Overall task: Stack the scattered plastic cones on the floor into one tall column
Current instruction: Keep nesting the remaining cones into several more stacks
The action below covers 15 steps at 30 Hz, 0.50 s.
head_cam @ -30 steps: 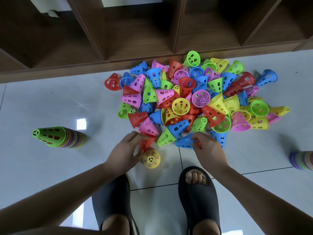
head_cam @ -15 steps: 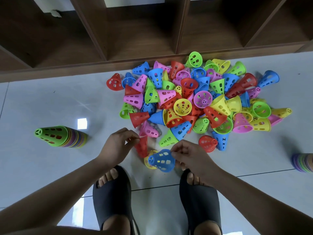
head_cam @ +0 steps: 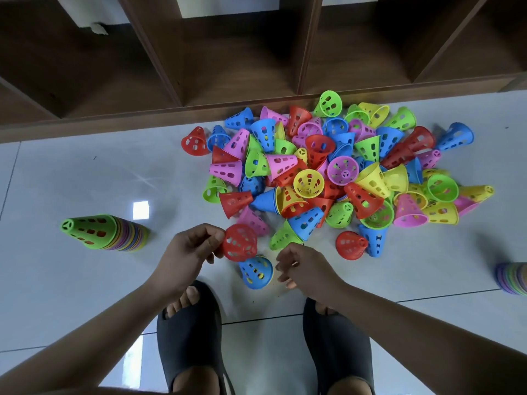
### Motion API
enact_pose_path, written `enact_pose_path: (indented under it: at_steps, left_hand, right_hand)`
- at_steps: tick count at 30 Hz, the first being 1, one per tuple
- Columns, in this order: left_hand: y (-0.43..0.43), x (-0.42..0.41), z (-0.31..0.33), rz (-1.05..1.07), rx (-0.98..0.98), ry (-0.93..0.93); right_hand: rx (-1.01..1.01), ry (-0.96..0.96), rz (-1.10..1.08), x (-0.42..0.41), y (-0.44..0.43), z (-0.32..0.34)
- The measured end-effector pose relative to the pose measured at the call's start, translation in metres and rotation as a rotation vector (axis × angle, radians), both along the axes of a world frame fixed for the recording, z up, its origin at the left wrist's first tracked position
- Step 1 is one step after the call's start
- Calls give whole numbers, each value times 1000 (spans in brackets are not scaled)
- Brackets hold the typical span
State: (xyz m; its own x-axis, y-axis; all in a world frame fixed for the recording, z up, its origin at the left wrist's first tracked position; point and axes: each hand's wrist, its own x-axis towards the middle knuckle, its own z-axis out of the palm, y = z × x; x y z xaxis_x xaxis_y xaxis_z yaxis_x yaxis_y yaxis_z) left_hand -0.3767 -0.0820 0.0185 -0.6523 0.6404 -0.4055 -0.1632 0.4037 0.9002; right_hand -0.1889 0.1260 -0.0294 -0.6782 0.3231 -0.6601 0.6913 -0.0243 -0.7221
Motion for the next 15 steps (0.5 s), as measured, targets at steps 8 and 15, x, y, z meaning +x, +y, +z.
enact_pose_path:
  at_steps: [8,15]
  left_hand:
    - [5,24,-27,-159,-137,-30]
    - [5,32,-42,-198,-244,-2]
  right_hand:
    - [632,40,52,33,44,7]
    - [1043,13,80,64,83,10]
